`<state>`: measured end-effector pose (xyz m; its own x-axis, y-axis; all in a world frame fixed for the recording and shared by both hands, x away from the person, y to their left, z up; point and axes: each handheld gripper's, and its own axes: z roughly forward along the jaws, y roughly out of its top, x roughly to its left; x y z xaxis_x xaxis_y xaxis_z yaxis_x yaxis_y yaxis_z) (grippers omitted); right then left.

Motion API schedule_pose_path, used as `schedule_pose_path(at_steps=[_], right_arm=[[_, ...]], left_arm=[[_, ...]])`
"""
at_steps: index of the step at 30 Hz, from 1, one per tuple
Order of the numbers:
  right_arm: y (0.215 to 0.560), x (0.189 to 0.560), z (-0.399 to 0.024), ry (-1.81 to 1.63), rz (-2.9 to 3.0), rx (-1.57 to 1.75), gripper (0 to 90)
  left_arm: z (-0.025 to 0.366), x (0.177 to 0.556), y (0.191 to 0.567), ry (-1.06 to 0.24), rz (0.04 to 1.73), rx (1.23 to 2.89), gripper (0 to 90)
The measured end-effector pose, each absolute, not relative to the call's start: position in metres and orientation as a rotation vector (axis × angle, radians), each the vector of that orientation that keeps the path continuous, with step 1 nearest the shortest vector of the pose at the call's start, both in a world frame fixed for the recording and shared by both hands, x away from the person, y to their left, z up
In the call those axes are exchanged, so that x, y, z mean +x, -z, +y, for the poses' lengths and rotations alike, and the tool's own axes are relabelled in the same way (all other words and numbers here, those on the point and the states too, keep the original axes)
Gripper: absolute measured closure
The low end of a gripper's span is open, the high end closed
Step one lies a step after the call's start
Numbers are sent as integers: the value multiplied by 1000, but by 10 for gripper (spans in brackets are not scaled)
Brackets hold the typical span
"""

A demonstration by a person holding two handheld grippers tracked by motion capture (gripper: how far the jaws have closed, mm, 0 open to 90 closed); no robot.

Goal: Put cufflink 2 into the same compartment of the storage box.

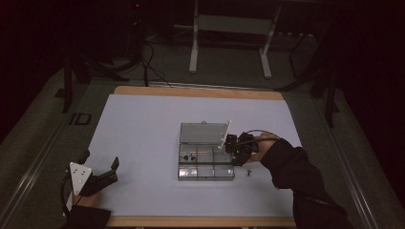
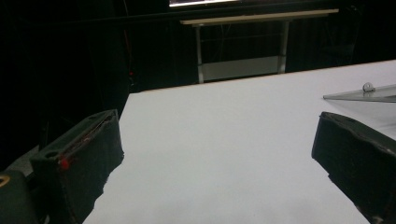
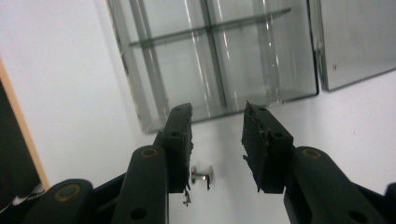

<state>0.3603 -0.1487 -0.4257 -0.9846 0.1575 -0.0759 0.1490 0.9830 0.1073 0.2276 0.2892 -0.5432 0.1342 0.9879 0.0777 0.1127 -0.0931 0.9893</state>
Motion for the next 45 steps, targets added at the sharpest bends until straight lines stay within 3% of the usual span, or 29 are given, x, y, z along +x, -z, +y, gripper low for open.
schedule_pose_path(at_steps=[28, 45], right_arm=[[447, 336, -215, -111, 3049, 190, 620], [484, 348, -209, -64, 3083, 233, 577]], left_arm=[[289, 228, 543, -1117, 1154, 1425, 29], [289, 228, 543, -1115, 1154, 1423, 29]])
